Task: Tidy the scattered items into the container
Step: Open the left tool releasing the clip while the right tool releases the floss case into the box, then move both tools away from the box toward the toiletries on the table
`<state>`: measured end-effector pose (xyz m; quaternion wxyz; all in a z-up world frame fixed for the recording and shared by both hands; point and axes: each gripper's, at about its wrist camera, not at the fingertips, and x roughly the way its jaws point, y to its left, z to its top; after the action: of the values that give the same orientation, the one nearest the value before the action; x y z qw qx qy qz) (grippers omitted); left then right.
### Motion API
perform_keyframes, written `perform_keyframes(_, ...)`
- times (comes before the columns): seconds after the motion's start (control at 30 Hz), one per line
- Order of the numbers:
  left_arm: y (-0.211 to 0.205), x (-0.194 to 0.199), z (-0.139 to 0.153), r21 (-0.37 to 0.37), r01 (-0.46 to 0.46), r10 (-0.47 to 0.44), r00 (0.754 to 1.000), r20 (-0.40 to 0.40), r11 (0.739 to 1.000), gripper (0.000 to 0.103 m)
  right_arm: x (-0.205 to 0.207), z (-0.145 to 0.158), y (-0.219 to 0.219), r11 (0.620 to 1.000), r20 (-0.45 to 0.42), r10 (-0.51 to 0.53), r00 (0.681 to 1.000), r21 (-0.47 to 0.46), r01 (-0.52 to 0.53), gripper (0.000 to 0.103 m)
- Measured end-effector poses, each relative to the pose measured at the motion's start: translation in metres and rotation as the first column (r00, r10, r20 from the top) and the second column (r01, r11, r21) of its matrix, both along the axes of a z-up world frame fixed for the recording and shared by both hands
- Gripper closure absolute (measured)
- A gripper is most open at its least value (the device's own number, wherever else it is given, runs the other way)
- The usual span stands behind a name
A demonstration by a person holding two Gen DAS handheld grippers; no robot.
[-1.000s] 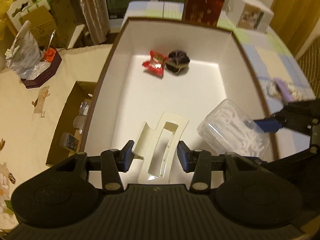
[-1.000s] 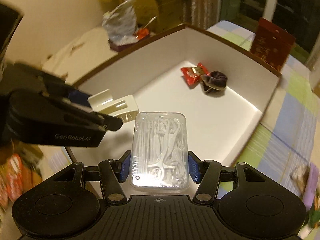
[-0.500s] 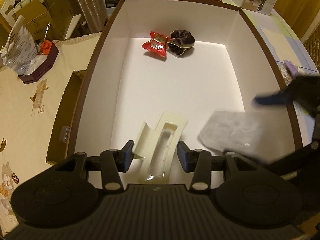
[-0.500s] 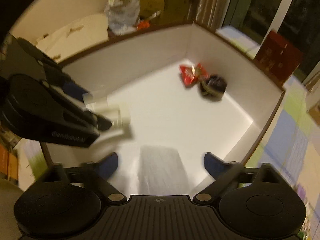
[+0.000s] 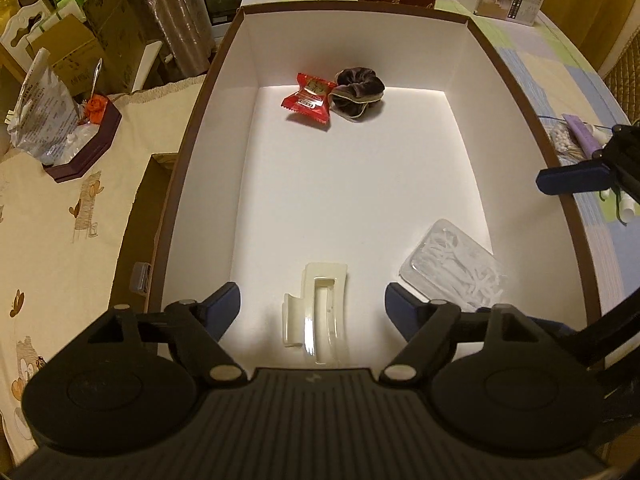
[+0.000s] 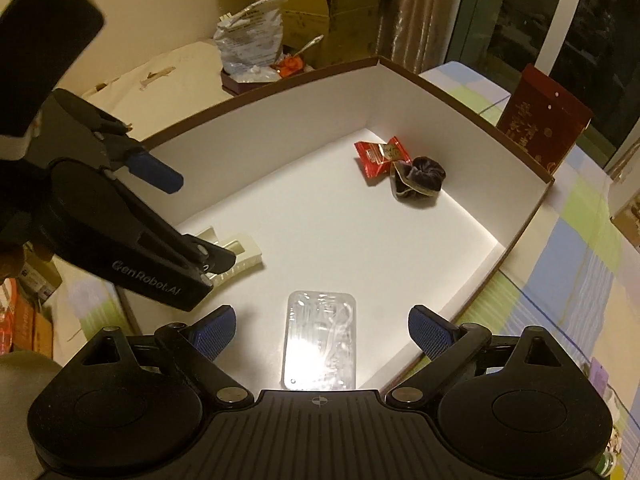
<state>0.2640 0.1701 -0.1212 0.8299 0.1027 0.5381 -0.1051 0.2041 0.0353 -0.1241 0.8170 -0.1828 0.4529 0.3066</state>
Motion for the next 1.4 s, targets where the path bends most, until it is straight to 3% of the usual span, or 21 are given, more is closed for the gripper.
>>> perform_keyframes(0.1,-0.001,-0.003,0.005,0.000,-0.001,0.001,1.000,0.006,1.000,0.020,-0.008,0.007,-0.003,1.000,0.013,-0.003,1.000,0.014,0.002,0.000)
perform_keyframes(0.53,-0.007,-0.022,0.031,0.019,-0.003,0.002,0.999,0.045,1.000,0.008,-0.023,0.034,-0.028,0.992,-0.013,-0.105,0.994,0.069,0.106,0.000)
perform_keyframes(1.4,-0.023,-0.077,0.078,-0.013,-0.045,0.046,0.994,0.099,0.999,0.004,-0.065,0.067,-0.065,0.976,-0.034,-0.174,0.984,0.124,0.177,0.000)
